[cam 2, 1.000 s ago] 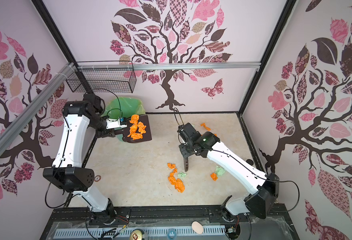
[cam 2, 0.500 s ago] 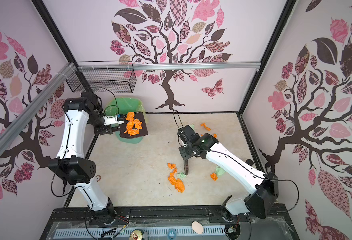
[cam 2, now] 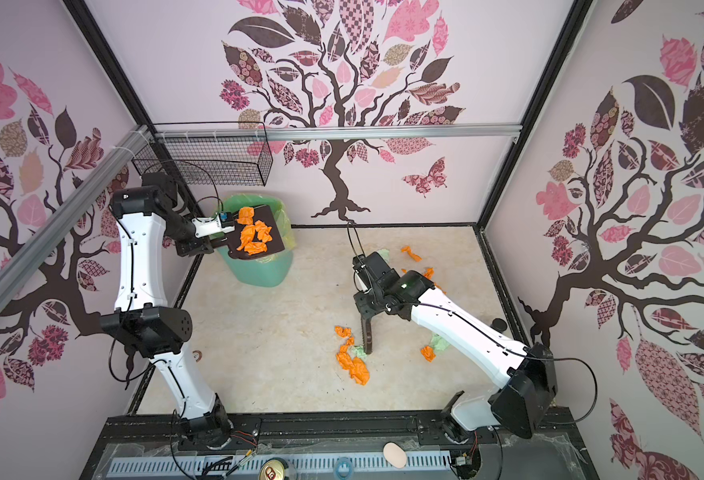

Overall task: Sweep away the paper scraps from the table
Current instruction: 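Tip the dustpan over the green bin with the left gripper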

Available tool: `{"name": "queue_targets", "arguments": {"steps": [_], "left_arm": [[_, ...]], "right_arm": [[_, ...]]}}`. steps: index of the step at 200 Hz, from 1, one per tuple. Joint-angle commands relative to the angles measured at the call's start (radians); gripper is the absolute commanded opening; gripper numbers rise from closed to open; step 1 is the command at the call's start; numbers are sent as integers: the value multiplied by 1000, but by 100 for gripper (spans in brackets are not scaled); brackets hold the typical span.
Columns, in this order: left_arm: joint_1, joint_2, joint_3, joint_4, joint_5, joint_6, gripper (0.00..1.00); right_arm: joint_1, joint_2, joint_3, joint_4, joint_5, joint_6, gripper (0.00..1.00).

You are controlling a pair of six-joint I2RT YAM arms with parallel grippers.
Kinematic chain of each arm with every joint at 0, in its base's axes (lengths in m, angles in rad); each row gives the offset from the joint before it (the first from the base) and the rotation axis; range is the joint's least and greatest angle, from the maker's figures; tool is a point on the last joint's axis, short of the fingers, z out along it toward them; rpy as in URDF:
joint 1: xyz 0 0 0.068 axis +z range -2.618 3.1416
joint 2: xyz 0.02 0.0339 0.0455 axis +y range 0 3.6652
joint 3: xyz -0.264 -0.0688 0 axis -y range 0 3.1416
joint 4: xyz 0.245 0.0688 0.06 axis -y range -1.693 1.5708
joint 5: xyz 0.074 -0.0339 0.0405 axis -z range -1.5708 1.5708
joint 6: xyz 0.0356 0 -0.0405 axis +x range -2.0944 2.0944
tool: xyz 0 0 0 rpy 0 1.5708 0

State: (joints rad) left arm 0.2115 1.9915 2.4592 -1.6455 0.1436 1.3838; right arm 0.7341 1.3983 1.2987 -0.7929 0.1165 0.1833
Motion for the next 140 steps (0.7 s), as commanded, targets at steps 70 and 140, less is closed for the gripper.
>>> {"name": "queue_targets", "arguments": {"steps": [70, 140], "left_arm": [[27, 107, 222, -158, 18, 10, 2], [73, 187, 336, -152, 49, -19, 1]], "right_arm": [[-4, 35, -109, 37, -60, 19, 0], [-3, 28, -89, 9, -48, 8, 0]]}}
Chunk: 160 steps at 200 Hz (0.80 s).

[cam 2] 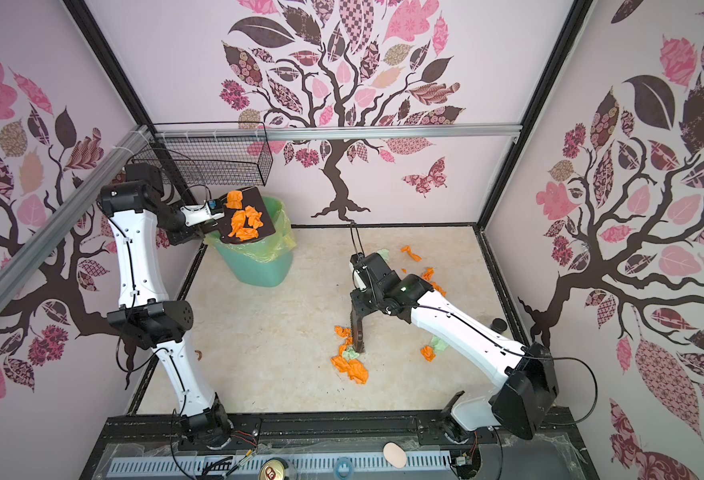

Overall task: Sweep away the paper scraps from the table
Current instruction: 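Tip the dustpan over the green bin with the left gripper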

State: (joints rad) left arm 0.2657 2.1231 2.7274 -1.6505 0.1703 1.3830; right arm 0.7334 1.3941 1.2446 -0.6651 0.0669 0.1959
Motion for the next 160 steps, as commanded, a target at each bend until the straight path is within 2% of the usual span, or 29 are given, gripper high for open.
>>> {"name": "queue_targets", "arguments": {"steps": [1, 40, 59, 120, 160], "left_arm": [[21, 59, 71, -147, 21, -17, 1], [50, 115, 153, -141, 5, -20, 0], [44, 102, 115, -55, -42, -26, 0], [-34, 37, 88, 129, -175, 20, 0], [-92, 42, 82, 213, -269, 42, 0]], "right_arm": [[-2, 32, -34, -118, 2, -5, 0], [-2, 0, -59, -118, 6, 2, 0], [-2, 2, -64, -108, -2, 5, 0], [-1, -3, -77, -81, -8, 12, 0], [-1, -23, -107, -60, -13, 19, 0]]}}
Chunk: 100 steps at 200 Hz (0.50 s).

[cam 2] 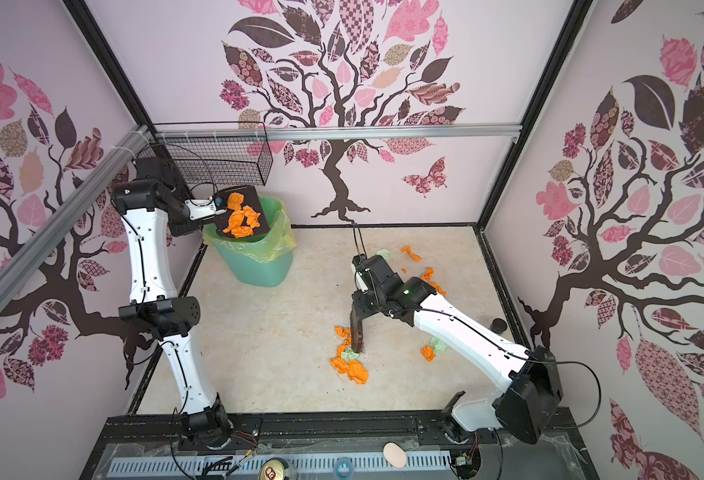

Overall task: Sweep away the paper scraps from the table
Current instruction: 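Tip the dustpan over the green bin with the left gripper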

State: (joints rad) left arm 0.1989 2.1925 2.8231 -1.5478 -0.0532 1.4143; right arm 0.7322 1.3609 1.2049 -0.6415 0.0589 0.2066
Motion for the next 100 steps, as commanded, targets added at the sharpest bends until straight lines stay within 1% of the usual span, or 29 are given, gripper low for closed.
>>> {"name": "queue_targets", "arguments": {"steps": [1, 19, 34, 66, 100], "left_arm": [[-27, -28, -15, 113, -47, 12, 0], [-46, -48, -49, 174, -100, 39, 0], [-55, -67, -80, 226, -155, 87, 0], [-58, -76, -83, 280, -243, 191, 0], [-55, -94, -83, 296, -252, 226, 0]], "right_arm": [[0, 9, -68, -83, -6, 8, 0], [0, -3, -79, -84, -1, 7, 0], [1, -12, -85, -86, 9, 5, 0], [1, -16, -85, -78, 4, 4, 0], [0, -5, -99, -52, -10, 9, 0]]}}
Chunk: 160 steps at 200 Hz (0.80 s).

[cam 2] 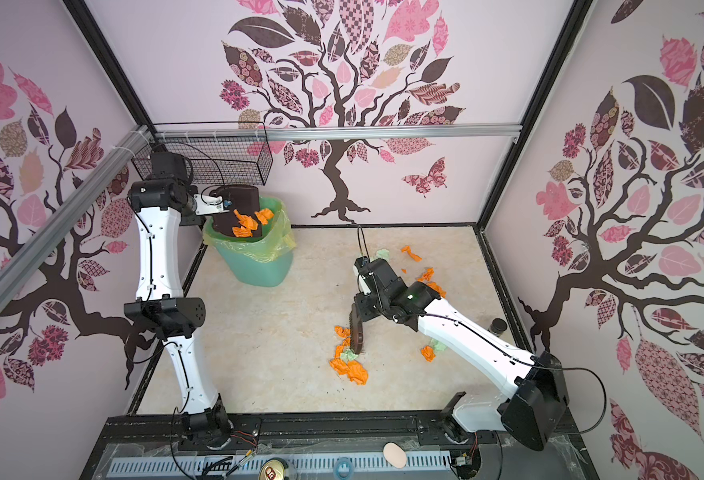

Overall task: Sweep away the paper scraps from the table
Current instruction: 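Tip the dustpan over the green bin with the left gripper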

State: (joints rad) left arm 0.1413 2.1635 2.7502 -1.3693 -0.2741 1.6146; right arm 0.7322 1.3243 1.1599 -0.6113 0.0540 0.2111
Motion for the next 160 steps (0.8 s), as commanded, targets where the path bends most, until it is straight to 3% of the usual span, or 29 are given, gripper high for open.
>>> {"name": "queue_targets", "arguments": {"steps": [1, 42, 71, 105, 160], "left_arm": [[2, -65, -9, 115, -30, 25, 0], [9, -63, 8, 12, 30, -54, 0], [17, -69, 26, -171, 147, -160, 0], [61, -97, 22, -249, 299, -248, 0], [142, -155, 16, -323, 397, -236, 0]], "right_arm": [[0, 32, -54, -82, -6, 5, 0], [0, 23, -49, -91, 1, 8, 0], [0, 14, -44, -110, 14, 4, 0], [0, 20, -34, -117, 15, 5, 0], [0, 35, -9, -125, 17, 4, 0]]}}
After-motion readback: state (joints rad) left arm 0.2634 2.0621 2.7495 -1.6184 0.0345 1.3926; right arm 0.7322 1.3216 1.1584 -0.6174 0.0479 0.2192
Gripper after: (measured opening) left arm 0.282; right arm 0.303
